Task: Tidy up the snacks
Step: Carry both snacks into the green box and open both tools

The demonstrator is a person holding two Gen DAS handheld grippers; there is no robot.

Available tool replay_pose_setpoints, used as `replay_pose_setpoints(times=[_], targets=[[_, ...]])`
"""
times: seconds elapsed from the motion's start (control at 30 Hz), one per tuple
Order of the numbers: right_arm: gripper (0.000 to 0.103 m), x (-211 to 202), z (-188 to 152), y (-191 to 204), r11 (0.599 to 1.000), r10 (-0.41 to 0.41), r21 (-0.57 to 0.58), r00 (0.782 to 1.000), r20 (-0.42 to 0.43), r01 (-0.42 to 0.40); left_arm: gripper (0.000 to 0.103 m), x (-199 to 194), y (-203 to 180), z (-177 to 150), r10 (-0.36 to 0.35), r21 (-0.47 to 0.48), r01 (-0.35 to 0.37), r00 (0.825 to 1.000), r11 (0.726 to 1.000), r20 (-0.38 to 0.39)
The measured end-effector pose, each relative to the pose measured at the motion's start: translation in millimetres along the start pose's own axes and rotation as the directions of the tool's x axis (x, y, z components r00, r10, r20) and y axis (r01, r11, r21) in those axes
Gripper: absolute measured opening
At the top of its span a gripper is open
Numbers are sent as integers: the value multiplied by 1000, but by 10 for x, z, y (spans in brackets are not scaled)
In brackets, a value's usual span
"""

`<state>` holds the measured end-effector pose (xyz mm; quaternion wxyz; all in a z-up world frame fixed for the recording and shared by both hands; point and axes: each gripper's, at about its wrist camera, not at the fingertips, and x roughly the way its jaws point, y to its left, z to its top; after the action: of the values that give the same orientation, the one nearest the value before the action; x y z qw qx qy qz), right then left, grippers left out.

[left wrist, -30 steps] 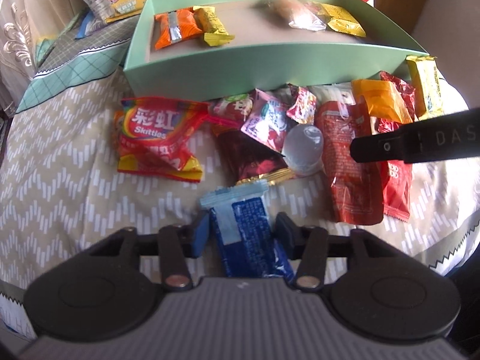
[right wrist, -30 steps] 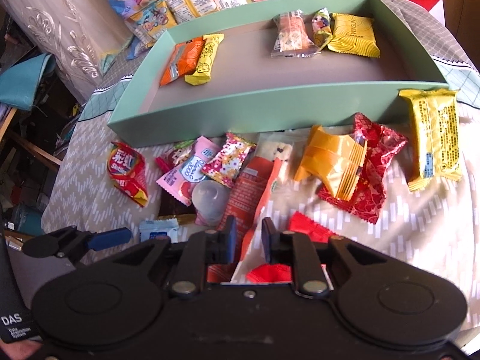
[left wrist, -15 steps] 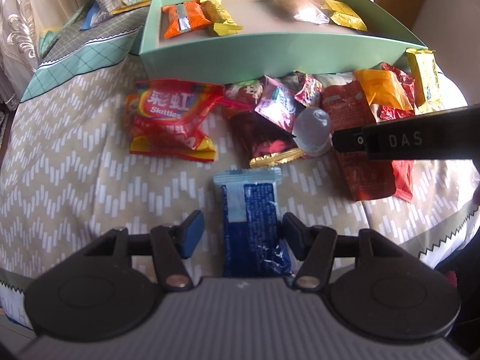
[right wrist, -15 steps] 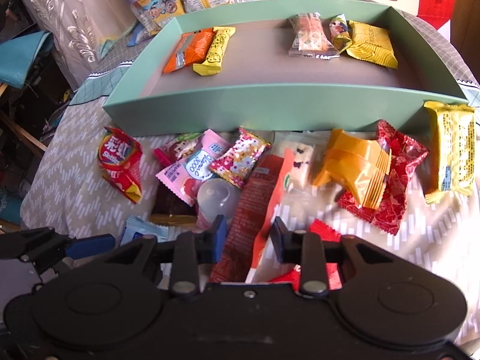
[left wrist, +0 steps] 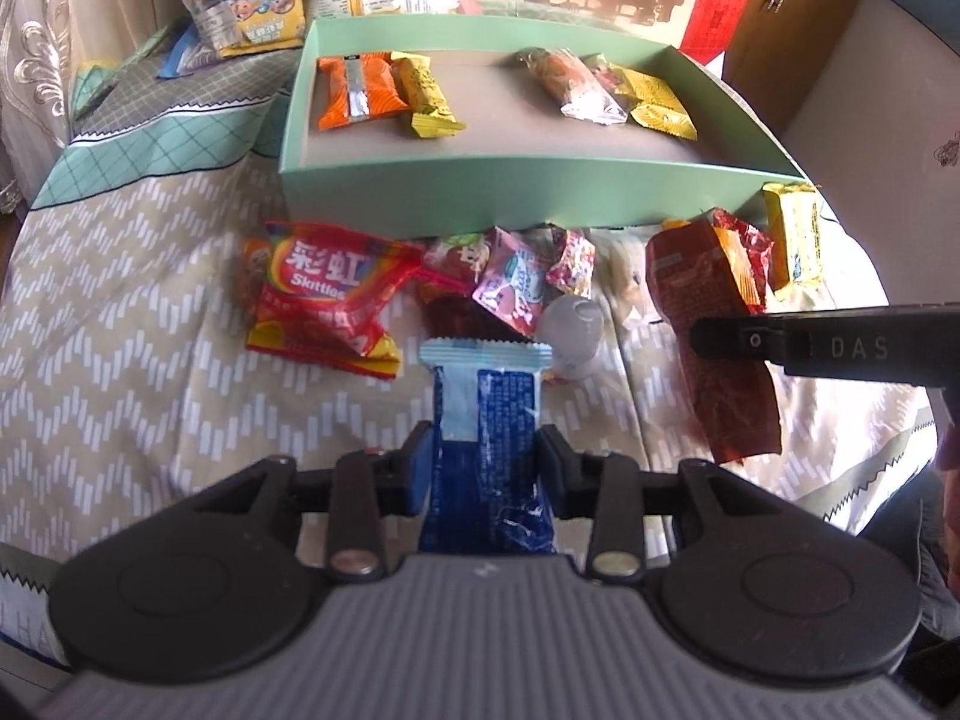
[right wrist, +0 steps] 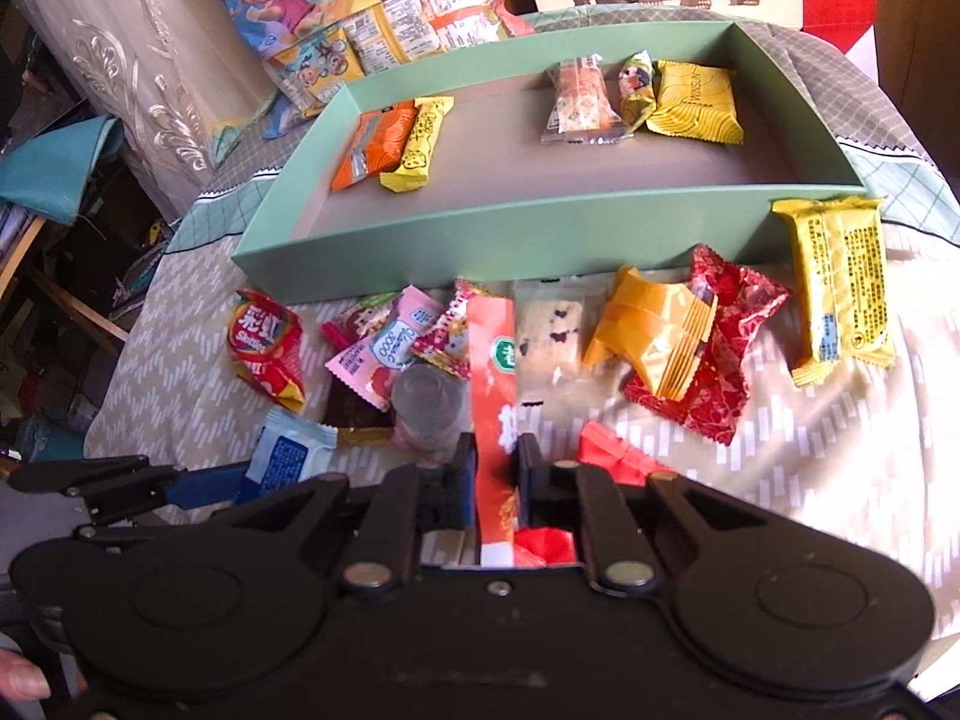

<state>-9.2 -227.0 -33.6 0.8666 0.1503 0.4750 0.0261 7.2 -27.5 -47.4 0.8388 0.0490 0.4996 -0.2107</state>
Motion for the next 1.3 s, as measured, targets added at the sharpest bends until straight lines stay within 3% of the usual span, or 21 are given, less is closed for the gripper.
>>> replay_pose_setpoints(times=[0.3, 0.6, 0.83, 0.97, 1.27, 1.3], targets=[[13, -211, 280, -65, 999, 38, 30, 997, 66, -40, 36, -216, 4, 369, -55, -29, 58, 996, 998, 72], [13, -81, 970, -44, 1000, 26, 15, 995, 100, -28, 36, 10, 15, 1190, -30, -8, 31, 992, 999, 126], [13, 425, 1725, -15, 1000, -1, 6, 997, 83, 0, 36, 552, 33, 1990, -26, -11, 27, 993, 1000, 111], [13, 785, 2053, -66, 1000, -15, 16, 998, 63, 14, 36, 855, 35, 2283, -13, -4, 14, 994, 1000, 107], [16, 1285, 2402, -204, 1000, -10, 21, 1000, 17, 10, 37, 1272, 162, 2553, 22, -19, -20, 995, 1000, 96], [17, 1303, 2438, -226, 999, -4, 39, 1000, 16, 3, 45, 1280, 171, 2553, 40, -23, -38, 994, 999, 101]])
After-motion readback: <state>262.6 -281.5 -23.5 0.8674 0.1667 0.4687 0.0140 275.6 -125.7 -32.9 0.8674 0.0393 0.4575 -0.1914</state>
